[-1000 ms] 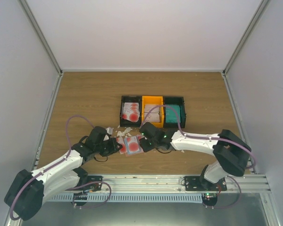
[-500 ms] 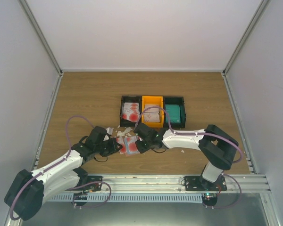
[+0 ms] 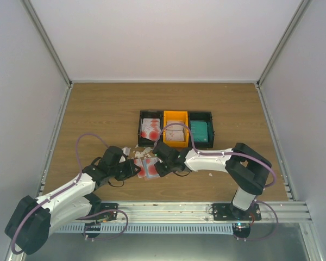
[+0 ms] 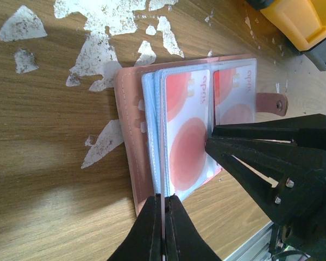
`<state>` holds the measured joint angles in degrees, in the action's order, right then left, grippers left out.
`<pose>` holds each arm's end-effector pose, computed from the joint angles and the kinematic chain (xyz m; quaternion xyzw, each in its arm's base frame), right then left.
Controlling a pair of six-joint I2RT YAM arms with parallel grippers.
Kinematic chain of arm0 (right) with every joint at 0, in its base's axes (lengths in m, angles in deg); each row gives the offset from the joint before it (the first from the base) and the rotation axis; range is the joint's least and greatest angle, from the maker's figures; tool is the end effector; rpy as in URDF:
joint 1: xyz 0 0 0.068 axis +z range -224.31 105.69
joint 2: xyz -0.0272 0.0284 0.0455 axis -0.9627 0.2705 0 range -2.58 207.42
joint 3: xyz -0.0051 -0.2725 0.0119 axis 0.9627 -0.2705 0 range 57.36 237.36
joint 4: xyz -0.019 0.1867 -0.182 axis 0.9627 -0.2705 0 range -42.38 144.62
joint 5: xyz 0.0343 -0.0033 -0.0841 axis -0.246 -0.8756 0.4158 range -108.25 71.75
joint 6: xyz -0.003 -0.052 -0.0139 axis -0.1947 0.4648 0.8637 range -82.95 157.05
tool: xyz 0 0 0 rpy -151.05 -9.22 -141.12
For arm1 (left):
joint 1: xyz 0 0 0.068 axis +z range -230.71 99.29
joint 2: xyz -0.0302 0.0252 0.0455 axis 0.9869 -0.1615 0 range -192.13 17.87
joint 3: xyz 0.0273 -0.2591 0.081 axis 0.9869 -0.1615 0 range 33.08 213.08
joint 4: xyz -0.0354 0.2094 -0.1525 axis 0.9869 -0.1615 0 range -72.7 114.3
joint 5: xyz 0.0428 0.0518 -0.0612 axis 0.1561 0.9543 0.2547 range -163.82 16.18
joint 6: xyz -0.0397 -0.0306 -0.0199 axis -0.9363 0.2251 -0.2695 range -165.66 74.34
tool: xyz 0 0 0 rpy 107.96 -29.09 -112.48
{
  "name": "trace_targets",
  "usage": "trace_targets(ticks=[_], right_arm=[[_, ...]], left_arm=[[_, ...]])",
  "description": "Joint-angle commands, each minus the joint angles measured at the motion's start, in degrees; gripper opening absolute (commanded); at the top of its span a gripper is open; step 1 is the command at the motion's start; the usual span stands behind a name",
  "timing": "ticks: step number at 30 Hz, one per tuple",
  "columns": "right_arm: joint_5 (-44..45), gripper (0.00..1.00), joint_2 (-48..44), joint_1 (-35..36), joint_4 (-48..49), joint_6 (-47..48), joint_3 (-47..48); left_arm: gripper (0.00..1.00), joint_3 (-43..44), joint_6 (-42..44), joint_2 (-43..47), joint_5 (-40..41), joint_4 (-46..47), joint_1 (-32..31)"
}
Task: Put the credit cards into the card holder
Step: Turn over the card slot in the card holder.
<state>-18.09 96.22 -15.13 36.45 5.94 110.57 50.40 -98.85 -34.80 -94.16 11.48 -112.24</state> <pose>0.1657 0.2774 0.1431 -0.2359 0.9449 0.1599 0.1610 0.1351 -0.0974 0.1506 -0.1108 0.9149 -0.3586 0.1486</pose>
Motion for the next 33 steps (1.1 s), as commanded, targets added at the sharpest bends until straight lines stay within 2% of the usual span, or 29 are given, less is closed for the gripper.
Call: trace_targets(ticks=[1,10,24,33], right_arm=[[1.8,0.12,2.4,0.5,-3.6,-0.1,-1.0],[2.9,0.06,2.1,0.5,-3.6,-1.5,-1.5],[2.0,0.05,3.0,0.5,-2.4,-1.1,-1.6],[1.6,0.05,3.2,0.5,-1.9,-1.3,-1.8]], left_arm=[[0.0,-0.7,0.7,0.2,0.1,2.1,-0.1],[0.0,-0.6,1.0,0.6,0.0,1.8,-0.1],[0.0,-0.6,1.4,0.4,-1.1,3.4,-0.1],[0.0,-2.3,1.1,-1.8,-4.3,8.3,-0.1]])
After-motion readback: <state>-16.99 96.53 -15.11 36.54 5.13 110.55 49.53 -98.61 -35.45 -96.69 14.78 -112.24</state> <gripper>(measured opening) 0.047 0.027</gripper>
